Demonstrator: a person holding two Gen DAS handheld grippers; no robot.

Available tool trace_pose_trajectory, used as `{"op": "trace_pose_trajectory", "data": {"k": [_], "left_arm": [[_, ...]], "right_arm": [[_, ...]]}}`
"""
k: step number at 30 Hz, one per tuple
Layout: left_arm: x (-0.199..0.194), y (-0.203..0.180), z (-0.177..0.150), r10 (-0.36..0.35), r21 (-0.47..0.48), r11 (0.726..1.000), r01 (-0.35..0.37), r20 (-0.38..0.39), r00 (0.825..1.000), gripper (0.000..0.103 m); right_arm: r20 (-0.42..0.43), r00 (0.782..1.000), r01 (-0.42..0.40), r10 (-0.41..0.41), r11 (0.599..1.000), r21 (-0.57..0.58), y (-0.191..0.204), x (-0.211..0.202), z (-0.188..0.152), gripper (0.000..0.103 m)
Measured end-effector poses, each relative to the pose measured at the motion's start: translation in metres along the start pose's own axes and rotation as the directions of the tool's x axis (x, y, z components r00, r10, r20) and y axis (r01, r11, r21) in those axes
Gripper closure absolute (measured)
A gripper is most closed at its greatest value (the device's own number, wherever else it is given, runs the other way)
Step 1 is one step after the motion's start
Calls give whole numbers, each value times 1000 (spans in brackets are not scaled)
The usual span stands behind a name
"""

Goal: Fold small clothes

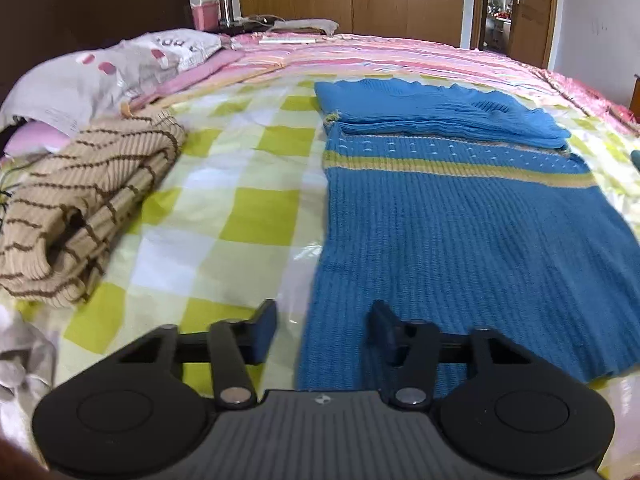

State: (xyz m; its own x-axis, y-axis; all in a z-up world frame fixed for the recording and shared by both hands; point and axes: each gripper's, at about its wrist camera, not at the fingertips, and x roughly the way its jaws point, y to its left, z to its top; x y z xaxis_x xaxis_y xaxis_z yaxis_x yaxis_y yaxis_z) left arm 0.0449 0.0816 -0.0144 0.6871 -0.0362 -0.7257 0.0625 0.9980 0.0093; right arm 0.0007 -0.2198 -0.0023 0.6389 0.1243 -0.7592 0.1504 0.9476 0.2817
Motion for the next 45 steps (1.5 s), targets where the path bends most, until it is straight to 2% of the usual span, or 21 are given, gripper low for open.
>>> {"op": "trace_pose_trajectory", "data": {"k": [1,2,5,8,16,23,31,34,38,42,45], "left_arm": [[-1,-1,1,-15,1,1000,15,-7,1000,66],[-1,-3,1,-24,6,1000,24,-10,1000,75],[-3,-9,2,-28,28,999,28,-9,1000,87],[-8,-8,1,-57,9,998,57,-9,998,88],[-45,0,0,-189,-55,980,192,50,981,89],[-82,6,-4,-267,-85,957,276,103,958,89],[-109,16,-4,-275,-108,949,297,179,945,89],[-108,19,7,-266,-127,947,296,209,941,89],[-104,22,34,-268,-137,940,313,269,925,89],[-89,26,72,-259,-155,934,322,328,909,89],[-69,26,98,-234,-156,940,304,355,905,89]], "right_arm": [[-5,1000,-12,12,1000,9,-1,0,0,81],[-13,1000,-27,27,999,23,-2,1,0,84],[-17,999,-48,49,997,63,-7,2,0,91],[-8,994,-104,106,988,118,-13,-3,-1,93],[81,964,-262,254,958,116,4,-44,-4,94],[124,940,-330,317,938,103,14,-85,-11,94],[200,917,-371,345,921,116,20,-117,-22,94],[244,908,-379,341,917,128,20,-118,-11,94],[309,886,-402,345,905,142,23,-115,14,94],[366,869,-411,333,897,161,26,-100,47,94],[394,865,-400,310,900,171,27,-81,79,94]]}}
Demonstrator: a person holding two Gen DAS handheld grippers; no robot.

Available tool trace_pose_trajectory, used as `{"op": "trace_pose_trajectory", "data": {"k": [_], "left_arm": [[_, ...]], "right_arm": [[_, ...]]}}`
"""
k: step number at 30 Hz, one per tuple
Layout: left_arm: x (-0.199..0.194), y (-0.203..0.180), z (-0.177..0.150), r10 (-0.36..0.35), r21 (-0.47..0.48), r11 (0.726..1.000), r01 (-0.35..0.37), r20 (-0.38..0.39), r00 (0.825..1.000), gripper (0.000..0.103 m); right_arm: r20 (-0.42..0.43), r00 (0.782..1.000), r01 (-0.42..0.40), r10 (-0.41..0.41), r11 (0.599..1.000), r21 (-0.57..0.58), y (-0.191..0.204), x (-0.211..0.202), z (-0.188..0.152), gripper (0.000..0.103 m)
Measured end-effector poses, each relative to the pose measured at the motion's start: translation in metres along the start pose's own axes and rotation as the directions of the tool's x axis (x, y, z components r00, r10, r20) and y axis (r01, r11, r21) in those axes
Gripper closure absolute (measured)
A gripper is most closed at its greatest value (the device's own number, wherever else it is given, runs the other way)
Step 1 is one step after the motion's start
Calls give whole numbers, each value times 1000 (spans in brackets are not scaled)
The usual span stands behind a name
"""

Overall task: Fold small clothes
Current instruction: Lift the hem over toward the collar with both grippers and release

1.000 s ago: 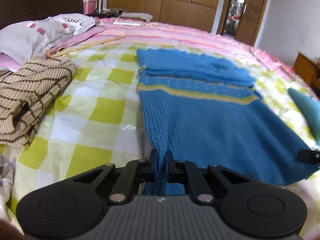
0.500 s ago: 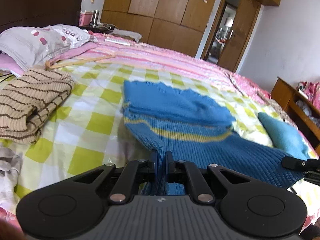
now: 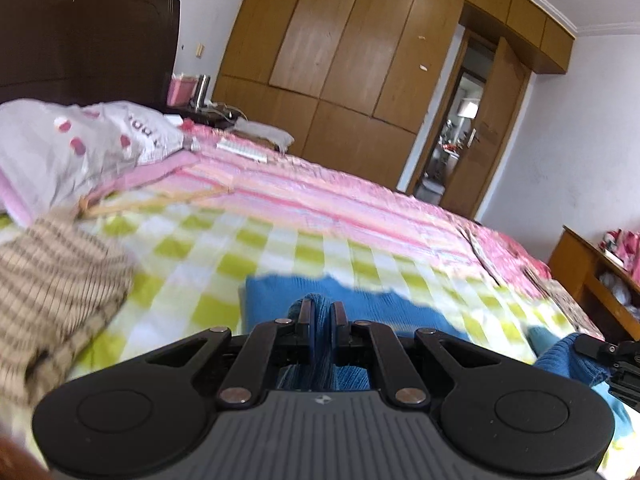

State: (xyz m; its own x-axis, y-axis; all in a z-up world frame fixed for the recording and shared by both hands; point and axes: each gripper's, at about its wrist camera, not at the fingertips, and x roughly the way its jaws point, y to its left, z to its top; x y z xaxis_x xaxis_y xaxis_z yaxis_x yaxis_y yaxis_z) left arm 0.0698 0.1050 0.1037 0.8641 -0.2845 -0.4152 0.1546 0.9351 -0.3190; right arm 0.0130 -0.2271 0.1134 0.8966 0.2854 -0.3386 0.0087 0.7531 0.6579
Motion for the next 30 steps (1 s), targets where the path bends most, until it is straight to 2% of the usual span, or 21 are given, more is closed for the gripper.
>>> {"op": "trace_pose_trajectory", "data": {"k": [5,10,15,18,23,26,27,30], "left_arm": [[56,1,20,36,21,999,-36,5,999,89],[117,9,25,83,24,996,-82,-26,996,89],[164,16,20,124,21,992,-123,-72,990,89],[182,17,16,143,30,990,-141,-95,985,89],[198,23,12,184,13,983,-184,-113,976,88],[202,27,13,215,-6,976,-217,-113,970,87],[202,27,14,225,-12,974,-227,-106,969,87],[196,25,17,256,-7,966,-257,-69,964,81]], "right_arm": [[31,999,38,-39,999,13,-10,56,32,94],[40,993,113,-115,993,42,-33,117,53,94],[18,978,204,-206,976,73,-63,165,56,94],[-10,976,219,-219,973,72,-77,186,53,94],[-56,970,239,-236,970,56,-84,205,53,87],[-43,969,245,-243,969,36,-84,209,55,72],[-33,971,239,-238,970,32,-83,208,57,64],[-4,976,219,-219,976,12,-76,202,61,63]]}}
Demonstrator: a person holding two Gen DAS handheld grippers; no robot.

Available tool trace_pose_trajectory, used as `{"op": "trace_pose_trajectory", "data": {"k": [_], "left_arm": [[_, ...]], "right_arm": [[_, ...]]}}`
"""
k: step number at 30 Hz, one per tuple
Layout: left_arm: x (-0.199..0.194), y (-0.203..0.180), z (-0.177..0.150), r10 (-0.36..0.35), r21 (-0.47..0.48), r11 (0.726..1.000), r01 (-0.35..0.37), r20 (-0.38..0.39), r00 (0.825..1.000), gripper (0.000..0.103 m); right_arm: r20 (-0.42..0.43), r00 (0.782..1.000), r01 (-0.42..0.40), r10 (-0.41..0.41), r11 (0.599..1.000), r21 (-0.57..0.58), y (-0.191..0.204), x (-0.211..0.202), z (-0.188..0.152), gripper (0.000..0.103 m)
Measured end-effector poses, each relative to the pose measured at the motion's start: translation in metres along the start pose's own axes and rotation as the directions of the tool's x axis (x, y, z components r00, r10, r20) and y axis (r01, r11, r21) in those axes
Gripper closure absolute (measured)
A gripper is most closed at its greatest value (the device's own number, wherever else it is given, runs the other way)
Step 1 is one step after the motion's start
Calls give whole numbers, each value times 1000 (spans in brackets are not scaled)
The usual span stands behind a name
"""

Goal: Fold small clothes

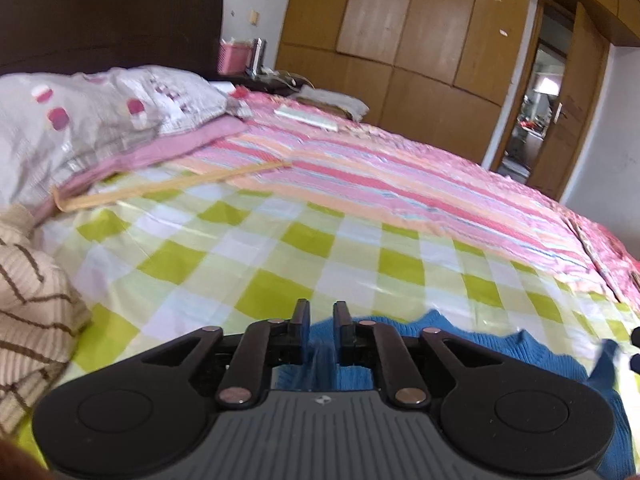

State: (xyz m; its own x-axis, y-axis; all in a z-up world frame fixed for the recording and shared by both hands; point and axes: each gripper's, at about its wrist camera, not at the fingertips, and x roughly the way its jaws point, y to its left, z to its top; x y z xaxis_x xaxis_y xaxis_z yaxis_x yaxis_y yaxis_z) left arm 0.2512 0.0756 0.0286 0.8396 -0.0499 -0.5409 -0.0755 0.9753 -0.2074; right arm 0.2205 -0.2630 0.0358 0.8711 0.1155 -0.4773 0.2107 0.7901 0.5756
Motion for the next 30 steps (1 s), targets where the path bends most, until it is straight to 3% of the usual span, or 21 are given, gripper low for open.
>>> {"op": "trace_pose_trajectory", "data": {"k": [5,11,15,20,23,26,30], "left_arm": [[-10,1,2,43,28,999,-44,49,998,78],[-33,4,-10,5,72,997,-10,68,998,78],[-46,-6,-34,-58,162,985,51,37,998,78],[-46,-24,-61,-121,306,944,123,-25,992,78],[-41,-27,-63,-147,294,942,161,-70,987,78],[-54,-26,-62,-227,257,936,240,-79,971,78],[-57,-37,-62,-247,318,911,262,-86,965,74]], "right_arm": [[18,1000,-15,16,997,-69,10,-10,-1,60],[-30,999,-32,27,985,-170,18,-19,-21,60],[-80,997,-22,5,977,-214,18,-10,-37,60],[-129,992,-34,1,967,-253,22,-4,-50,60],[-141,990,-31,-10,958,-285,24,-3,-55,60],[-158,987,-34,-11,959,-280,23,-1,-57,60],[-170,985,-41,-10,956,-291,24,1,-62,60]]}}
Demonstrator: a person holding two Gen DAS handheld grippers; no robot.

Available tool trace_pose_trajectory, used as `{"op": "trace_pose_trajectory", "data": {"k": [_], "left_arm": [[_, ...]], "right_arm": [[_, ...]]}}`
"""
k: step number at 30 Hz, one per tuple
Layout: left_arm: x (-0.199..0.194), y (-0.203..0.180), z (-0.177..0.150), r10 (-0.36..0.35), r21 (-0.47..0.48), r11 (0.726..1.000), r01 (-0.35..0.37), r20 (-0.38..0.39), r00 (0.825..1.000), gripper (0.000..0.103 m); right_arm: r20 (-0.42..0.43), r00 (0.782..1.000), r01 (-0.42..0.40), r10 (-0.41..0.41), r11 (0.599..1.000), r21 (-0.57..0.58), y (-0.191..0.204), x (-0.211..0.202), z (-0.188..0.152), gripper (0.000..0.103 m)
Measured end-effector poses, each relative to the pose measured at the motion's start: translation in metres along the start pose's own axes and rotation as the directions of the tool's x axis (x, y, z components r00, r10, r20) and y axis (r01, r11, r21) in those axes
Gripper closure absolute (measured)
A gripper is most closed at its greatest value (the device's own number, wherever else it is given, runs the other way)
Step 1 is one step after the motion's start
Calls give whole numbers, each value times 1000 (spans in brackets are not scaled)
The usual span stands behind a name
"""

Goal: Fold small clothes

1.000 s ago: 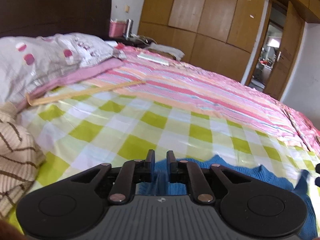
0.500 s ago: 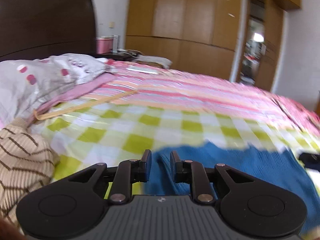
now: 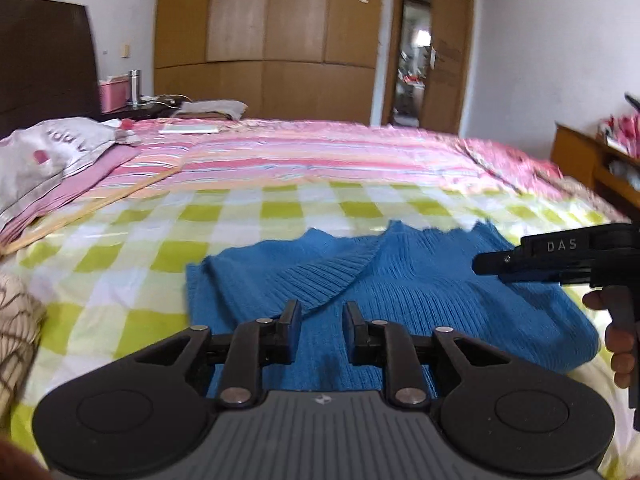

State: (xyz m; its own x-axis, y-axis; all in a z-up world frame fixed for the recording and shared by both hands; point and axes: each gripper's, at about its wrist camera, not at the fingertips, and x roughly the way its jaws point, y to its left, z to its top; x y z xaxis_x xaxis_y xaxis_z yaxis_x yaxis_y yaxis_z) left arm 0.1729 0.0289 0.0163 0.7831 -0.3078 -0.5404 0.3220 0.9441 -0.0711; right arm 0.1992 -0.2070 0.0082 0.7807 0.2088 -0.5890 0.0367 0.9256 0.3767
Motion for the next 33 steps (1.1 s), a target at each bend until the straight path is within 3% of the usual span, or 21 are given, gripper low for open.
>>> {"op": "trace_pose_trajectory", "data": {"k": [4,6,10,15,20,33], "left_arm": [[27,4,-1,22,-19,1000,-24,-99,995,74],[28,7,1,17,-30,999,-20,-94,995,74],[41,14,14,105,-14,994,-106,-61,993,74],[65,38,36,265,-69,961,-268,-46,963,74],[53,55,39,341,-122,932,-340,-12,940,65],[15,76,-20,293,-184,932,-313,-132,947,64]], "right_arm": [[-3,1000,-1,1,1000,15,-1,-3,-1,60],[5,1000,2,-2,1000,4,-1,-7,0,60],[-1,1000,12,-12,1000,4,-3,-4,1,60],[6,1000,12,-12,1000,4,-1,-7,3,60],[6,1000,6,-6,1000,-22,8,-6,3,60],[-45,998,-38,34,995,-97,51,9,-12,60]]}}
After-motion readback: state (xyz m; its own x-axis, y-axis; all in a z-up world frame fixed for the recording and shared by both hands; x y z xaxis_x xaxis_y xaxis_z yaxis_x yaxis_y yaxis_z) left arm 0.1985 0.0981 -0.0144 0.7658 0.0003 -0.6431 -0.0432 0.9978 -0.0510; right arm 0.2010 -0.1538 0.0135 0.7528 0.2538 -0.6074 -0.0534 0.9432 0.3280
